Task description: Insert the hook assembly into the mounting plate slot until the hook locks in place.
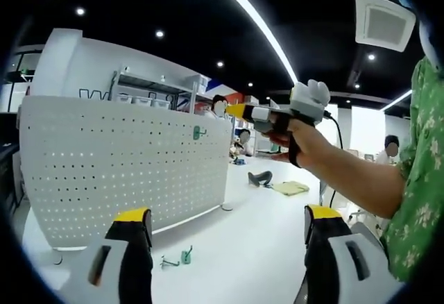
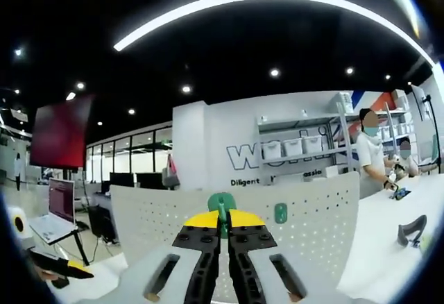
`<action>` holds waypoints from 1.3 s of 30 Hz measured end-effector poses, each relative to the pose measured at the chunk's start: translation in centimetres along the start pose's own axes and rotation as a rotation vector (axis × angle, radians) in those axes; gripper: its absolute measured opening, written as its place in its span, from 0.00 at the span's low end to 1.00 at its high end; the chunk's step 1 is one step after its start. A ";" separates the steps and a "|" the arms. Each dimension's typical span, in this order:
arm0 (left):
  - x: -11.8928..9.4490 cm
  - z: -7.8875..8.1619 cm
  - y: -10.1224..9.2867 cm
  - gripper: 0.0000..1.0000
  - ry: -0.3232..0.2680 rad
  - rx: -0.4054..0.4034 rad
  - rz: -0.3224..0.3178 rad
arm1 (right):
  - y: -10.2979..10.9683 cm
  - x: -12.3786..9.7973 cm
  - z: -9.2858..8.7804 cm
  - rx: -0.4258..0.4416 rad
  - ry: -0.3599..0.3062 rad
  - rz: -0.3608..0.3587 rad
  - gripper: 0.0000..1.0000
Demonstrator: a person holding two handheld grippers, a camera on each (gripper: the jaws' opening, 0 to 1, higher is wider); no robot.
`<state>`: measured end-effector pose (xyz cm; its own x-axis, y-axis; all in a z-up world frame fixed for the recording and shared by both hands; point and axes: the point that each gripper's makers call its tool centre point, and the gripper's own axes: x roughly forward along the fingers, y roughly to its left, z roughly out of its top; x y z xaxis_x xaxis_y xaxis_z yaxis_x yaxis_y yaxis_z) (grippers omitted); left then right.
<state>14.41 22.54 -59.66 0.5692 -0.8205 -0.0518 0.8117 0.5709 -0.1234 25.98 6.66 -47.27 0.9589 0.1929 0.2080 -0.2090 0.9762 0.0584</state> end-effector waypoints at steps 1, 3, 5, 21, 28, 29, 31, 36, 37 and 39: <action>-0.1 0.0 0.0 0.93 0.002 0.001 -0.002 | -0.2 0.2 0.1 0.000 -0.002 -0.005 0.01; -0.2 0.1 0.0 0.93 0.006 0.003 -0.007 | -0.5 0.5 0.3 -0.004 -0.010 -0.018 0.01; -0.4 0.1 0.1 0.93 0.011 0.006 -0.012 | -0.8 0.7 0.5 -0.003 -0.016 -0.029 0.01; -1.7 0.4 2.1 0.94 0.018 0.022 -0.001 | -1.6 4.7 0.9 -0.025 -0.053 -0.082 0.01; -1.7 1.1 2.8 0.94 0.000 0.028 0.013 | -2.3 6.1 -0.1 -0.024 -0.039 -0.093 0.01; -1.7 1.2 2.9 0.94 -0.001 0.029 0.015 | -2.4 6.2 -0.1 -0.022 -0.038 -0.094 0.01; -1.6 1.5 3.0 0.94 -0.002 0.033 0.013 | -2.6 6.7 -0.5 -0.019 -0.032 -0.098 0.01; -1.4 2.6 4.0 0.94 -0.012 0.017 -0.011 | -3.1 7.9 -1.8 -0.012 -0.011 -0.103 0.01; -1.4 2.7 4.2 0.94 -0.014 0.018 -0.011 | -3.2 8.2 -2.0 -0.014 -0.008 -0.106 0.01; -1.3 3.1 4.9 0.94 -0.015 0.027 -0.004 | -3.5 8.6 -2.5 -0.010 0.000 -0.110 0.01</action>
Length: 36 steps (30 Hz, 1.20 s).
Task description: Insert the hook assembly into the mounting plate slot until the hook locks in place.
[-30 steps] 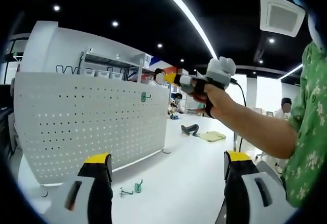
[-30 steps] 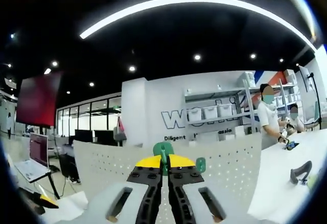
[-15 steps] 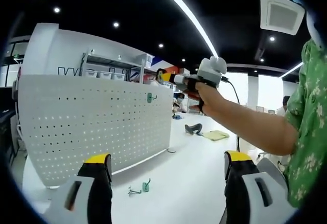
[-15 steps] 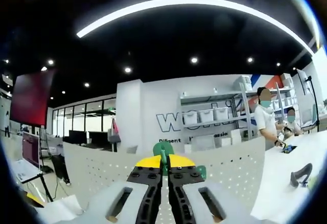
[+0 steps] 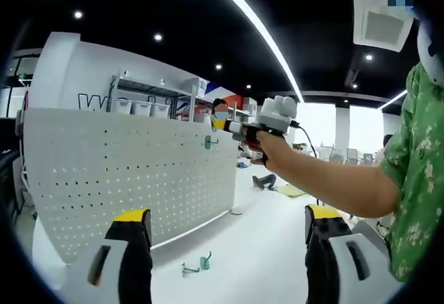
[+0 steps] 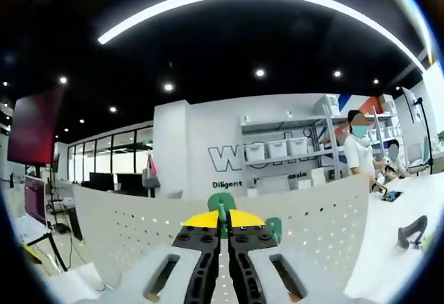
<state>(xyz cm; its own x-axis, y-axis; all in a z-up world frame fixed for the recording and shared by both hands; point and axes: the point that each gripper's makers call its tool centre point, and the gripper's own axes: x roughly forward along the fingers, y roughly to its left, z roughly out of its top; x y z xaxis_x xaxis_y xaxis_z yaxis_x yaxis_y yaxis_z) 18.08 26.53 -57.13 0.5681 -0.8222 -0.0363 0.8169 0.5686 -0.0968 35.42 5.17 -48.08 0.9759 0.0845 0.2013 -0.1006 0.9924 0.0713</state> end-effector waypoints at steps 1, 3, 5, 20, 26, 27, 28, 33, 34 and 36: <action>0.0 0.2 0.4 0.94 0.001 0.008 -0.001 | -0.1 0.2 -0.2 0.001 0.003 -0.001 0.01; 0.0 0.4 0.9 0.94 -0.002 0.006 -0.005 | -0.3 0.7 -0.6 0.002 0.008 -0.006 0.01; -0.1 0.6 1.4 0.93 -0.004 0.012 -0.012 | -0.4 1.1 -0.9 0.004 0.011 -0.007 0.01; -0.3 1.1 4.4 0.91 0.009 0.012 -0.027 | -1.3 3.0 -3.1 0.074 -0.004 -0.036 0.01; 0.1 0.7 4.6 0.90 0.016 0.004 -0.028 | -1.3 3.4 -3.7 0.108 -0.019 -0.044 0.01; 0.1 0.6 4.6 0.90 0.020 0.003 -0.029 | -1.4 3.5 -3.7 0.109 -0.022 -0.046 0.01; 0.2 0.6 4.6 0.90 0.022 0.003 -0.031 | -1.4 3.6 -3.7 0.119 -0.029 -0.045 0.01; 0.4 0.4 4.6 0.89 0.025 -0.003 -0.034 | -1.3 3.8 -3.7 0.120 -0.049 -0.043 0.01; 0.4 0.3 4.5 0.89 0.026 -0.003 -0.036 | -1.3 3.8 -3.7 0.121 -0.051 -0.043 0.01; 0.5 0.2 4.5 0.89 0.030 -0.005 -0.038 | -1.4 3.9 -3.6 0.124 -0.059 -0.044 0.01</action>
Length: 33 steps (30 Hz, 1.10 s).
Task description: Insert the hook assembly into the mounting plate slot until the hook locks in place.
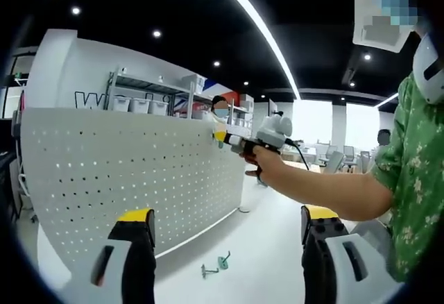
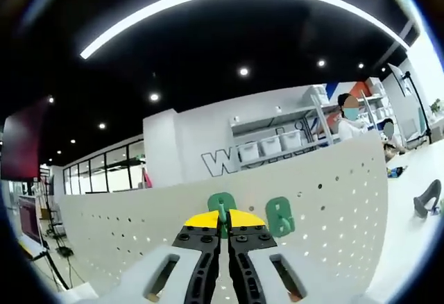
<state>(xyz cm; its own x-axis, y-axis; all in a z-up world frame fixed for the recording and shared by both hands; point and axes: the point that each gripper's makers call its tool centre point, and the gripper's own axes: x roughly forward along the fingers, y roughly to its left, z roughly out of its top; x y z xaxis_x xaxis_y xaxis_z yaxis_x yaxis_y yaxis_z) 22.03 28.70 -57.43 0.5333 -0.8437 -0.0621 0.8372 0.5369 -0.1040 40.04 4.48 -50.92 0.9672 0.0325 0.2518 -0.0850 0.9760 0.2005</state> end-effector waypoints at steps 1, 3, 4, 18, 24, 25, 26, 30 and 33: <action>0.0 -0.1 0.0 0.89 0.002 -0.001 0.000 | 0.0 0.1 0.0 0.000 -0.001 -0.001 0.01; 0.0 -0.2 0.1 0.88 0.002 -0.005 0.001 | 0.0 0.2 -0.1 -0.004 -0.005 0.000 0.01; 0.0 -0.2 0.1 0.88 0.003 -0.005 0.001 | 0.1 0.2 -0.2 -0.002 -0.003 0.001 0.01; 0.1 -0.4 0.1 0.87 0.007 -0.008 -0.002 | -0.2 0.5 -0.3 0.004 -0.016 0.006 0.01; 0.0 -0.5 0.2 0.87 0.009 -0.009 -0.001 | -0.2 0.6 -0.4 -0.009 -0.029 0.010 0.01; 0.0 -0.5 0.2 0.87 0.010 -0.008 -0.001 | -0.2 0.6 -0.4 -0.009 -0.032 0.013 0.01; 0.0 -0.5 0.2 0.86 0.010 -0.008 -0.001 | -0.2 0.6 -0.5 -0.007 -0.032 0.013 0.01; 0.0 -0.6 0.3 0.86 0.015 -0.010 0.000 | -0.2 0.6 -0.4 -0.011 -0.036 0.014 0.01; 0.0 -0.7 0.3 0.86 0.018 -0.009 -0.001 | -0.2 0.7 -0.5 -0.017 -0.036 0.014 0.01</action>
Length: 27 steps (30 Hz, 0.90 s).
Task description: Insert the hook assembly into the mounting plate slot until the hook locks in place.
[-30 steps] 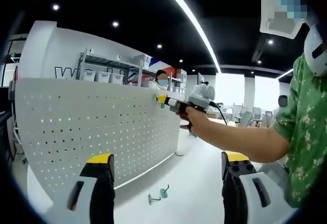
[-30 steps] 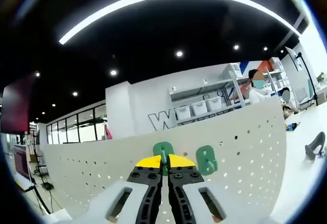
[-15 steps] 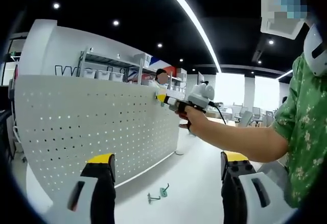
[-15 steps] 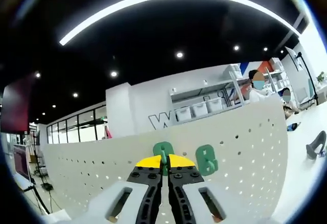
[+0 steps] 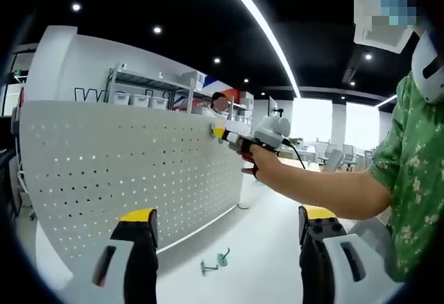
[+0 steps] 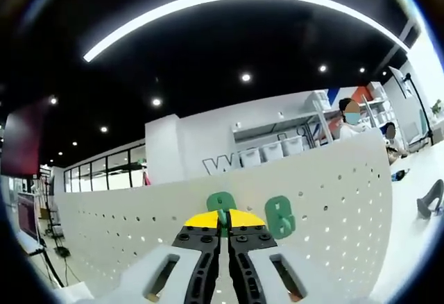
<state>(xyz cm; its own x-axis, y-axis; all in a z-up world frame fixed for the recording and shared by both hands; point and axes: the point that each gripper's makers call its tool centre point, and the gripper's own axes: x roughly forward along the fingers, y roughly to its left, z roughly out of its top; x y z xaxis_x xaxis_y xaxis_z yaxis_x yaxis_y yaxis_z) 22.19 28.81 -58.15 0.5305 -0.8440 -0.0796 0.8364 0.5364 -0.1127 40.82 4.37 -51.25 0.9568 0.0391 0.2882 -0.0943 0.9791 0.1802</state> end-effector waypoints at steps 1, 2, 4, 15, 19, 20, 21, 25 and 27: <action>0.0 0.0 0.0 0.86 0.000 0.000 0.000 | 0.0 0.0 0.0 -0.002 0.001 0.000 0.01; 0.0 0.0 0.0 0.85 0.000 -0.001 0.000 | 0.1 0.0 -0.1 -0.003 0.001 -0.001 0.01; 0.0 0.0 0.0 0.85 0.000 -0.001 0.002 | 0.0 -0.1 -0.1 -0.003 0.000 -0.002 0.01; -0.1 -0.1 0.2 0.85 0.002 -0.003 0.004 | 0.0 -0.1 -0.4 0.001 0.005 -0.003 0.01; -0.1 0.0 0.2 0.84 0.000 -0.003 0.005 | 0.0 -0.2 -0.4 -0.004 0.004 -0.001 0.01; -0.1 0.0 0.3 0.84 0.001 -0.002 0.005 | 0.0 -0.2 -0.4 -0.005 0.005 -0.001 0.01; -0.1 -0.1 0.3 0.84 0.001 -0.002 0.005 | 0.0 -0.2 -0.5 -0.006 0.008 -0.001 0.01; -0.1 -0.2 0.3 0.84 0.003 -0.004 0.005 | 0.1 -0.2 -0.5 -0.013 0.009 0.003 0.01; 0.0 -0.1 0.3 0.84 0.002 -0.003 0.004 | 0.1 -0.2 -0.5 -0.017 0.009 0.006 0.01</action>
<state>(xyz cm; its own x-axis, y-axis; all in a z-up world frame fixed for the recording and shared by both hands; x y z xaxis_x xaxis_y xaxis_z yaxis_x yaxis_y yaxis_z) 22.37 28.97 -58.28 0.5334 -0.8419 -0.0816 0.8340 0.5396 -0.1152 40.73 4.55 -51.78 0.9587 0.0468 0.2805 -0.0954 0.9821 0.1622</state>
